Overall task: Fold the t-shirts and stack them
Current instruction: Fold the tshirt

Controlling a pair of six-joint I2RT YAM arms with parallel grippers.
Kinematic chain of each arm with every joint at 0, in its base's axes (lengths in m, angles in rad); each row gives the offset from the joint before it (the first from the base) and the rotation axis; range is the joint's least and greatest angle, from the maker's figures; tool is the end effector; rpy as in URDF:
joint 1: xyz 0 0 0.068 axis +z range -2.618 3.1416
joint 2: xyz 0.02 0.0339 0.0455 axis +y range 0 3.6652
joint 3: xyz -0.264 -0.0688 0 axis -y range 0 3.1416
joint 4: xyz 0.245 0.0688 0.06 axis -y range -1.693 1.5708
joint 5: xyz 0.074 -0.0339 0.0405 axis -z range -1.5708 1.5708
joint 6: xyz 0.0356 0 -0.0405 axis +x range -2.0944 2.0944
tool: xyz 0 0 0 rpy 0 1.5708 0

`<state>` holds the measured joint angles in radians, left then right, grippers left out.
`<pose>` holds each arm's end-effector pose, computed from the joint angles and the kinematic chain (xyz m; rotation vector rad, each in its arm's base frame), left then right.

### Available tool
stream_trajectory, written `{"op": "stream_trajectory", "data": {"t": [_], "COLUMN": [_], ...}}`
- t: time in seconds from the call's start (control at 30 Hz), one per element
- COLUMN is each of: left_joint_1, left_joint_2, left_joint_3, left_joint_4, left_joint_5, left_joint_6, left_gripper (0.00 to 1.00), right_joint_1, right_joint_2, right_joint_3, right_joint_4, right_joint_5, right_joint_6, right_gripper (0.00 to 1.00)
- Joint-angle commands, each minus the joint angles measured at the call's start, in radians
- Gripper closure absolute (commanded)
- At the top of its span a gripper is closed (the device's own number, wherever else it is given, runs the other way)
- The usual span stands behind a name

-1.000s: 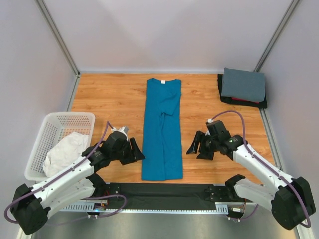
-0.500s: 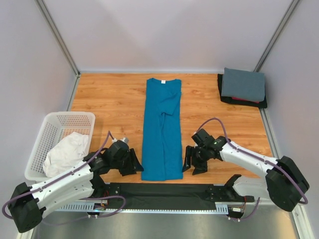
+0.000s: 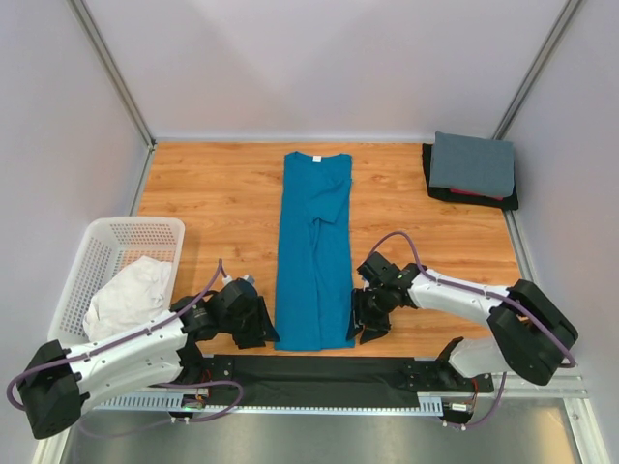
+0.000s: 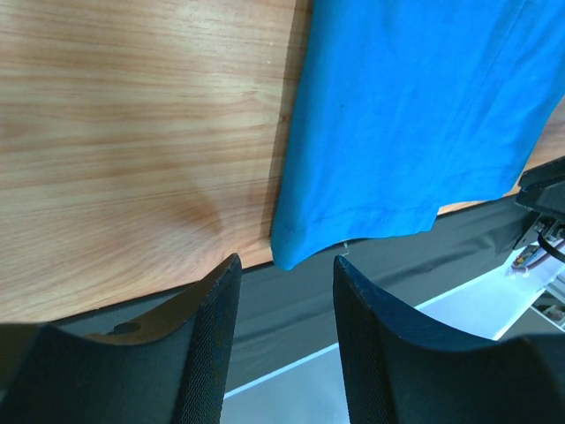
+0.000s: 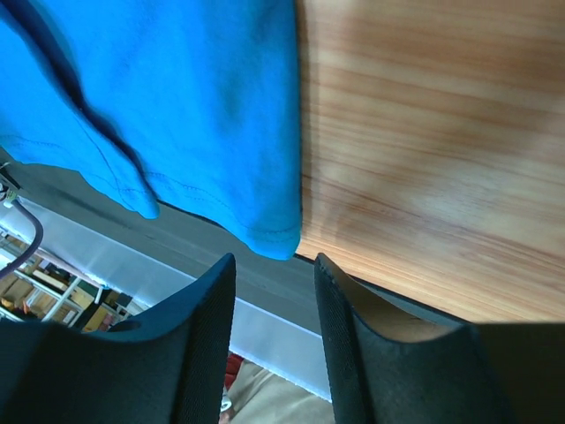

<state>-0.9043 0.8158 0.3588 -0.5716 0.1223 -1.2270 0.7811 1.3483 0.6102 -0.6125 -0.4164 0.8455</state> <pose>0.0843 -0.1142 0.1578 -0.4143 2.8506 -0.7859 0.1366 0.1557 0.1465 -0.0258 -2.9173 -0.6576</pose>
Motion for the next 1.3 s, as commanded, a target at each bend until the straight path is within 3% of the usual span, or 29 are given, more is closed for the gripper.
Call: {"op": "stream_trajectory", "data": {"t": [0.0, 0.73, 0.87, 0.93, 0.97, 1.0, 1.03, 1.27], "left_joint_1": [-0.01, -0.057, -0.07, -0.074, -0.076, -0.077, -0.082, -0.087], "left_joint_2": [-0.007, 0.103, 0.138, 0.149, 0.148, 0.146, 0.138, 0.115], "left_joint_3": [-0.006, -0.021, -0.017, -0.011, -0.006, 0.006, 0.014, 0.074], "left_joint_4": [0.018, 0.122, 0.133, 0.122, 0.11, 0.095, 0.063, 0.01], "left_joint_5": [0.002, 0.005, -0.007, -0.013, -0.018, -0.026, -0.045, -0.061], "left_joint_6": [-0.025, -0.049, -0.052, -0.051, -0.052, -0.055, -0.054, -0.017], "left_gripper": [0.47, 0.52, 0.58, 0.72, 0.88, 0.97, 1.0, 1.0], "right_joint_1": [0.014, 0.027, 0.026, 0.027, 0.027, 0.026, 0.027, 0.041], "right_joint_2": [0.017, 0.064, 0.057, 0.054, 0.049, 0.045, 0.041, -0.009], "right_joint_3": [0.033, 0.037, 0.034, 0.033, 0.031, 0.031, 0.03, 0.036], "right_joint_4": [0.045, 0.043, 0.037, 0.034, 0.03, 0.03, 0.027, 0.002], "right_joint_5": [-0.035, -0.032, -0.03, -0.028, -0.027, -0.027, -0.027, -0.027], "right_joint_6": [0.01, -0.006, -0.006, -0.006, -0.008, -0.008, -0.006, 0.001], "right_gripper": [0.58, 0.8, 0.89, 0.95, 0.97, 0.99, 1.0, 0.99]}}
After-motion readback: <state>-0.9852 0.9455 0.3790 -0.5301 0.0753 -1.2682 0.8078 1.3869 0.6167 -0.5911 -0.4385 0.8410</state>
